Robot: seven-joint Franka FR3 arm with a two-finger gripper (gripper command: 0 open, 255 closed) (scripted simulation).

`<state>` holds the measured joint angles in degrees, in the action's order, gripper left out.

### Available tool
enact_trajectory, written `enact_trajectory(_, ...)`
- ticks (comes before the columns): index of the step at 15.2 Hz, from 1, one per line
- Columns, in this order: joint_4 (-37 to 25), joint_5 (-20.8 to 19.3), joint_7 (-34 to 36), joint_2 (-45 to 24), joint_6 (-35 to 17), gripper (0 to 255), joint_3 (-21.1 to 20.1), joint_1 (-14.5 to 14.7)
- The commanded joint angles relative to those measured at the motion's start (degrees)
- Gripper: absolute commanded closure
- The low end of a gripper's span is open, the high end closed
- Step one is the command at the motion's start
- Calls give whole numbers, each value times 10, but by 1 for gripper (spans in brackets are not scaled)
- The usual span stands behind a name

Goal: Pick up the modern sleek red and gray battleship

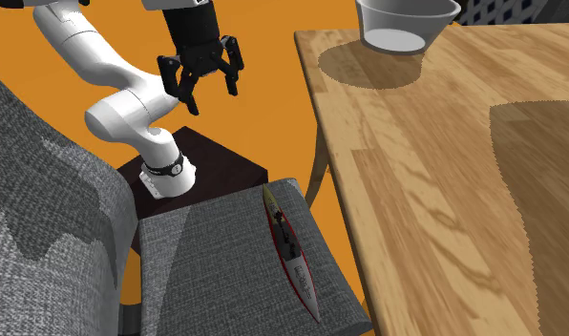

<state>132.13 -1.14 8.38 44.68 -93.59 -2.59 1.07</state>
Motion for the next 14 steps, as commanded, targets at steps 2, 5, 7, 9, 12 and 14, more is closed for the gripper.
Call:
enact_trajectory(2,0,0,4,-18,-15,0,1,-3)
enact_trajectory(5,-4,2,15,-74,-58,0,6,-12)
enact_trajectory(7,-11,3,22,-113,-85,0,9,-17)
enact_trajectory(9,-20,4,28,-154,-111,0,12,-23)
enact_trajectory(12,-39,7,38,-216,-146,0,17,-30)
enact_trajectory(14,-55,9,44,-258,-166,0,21,-34)
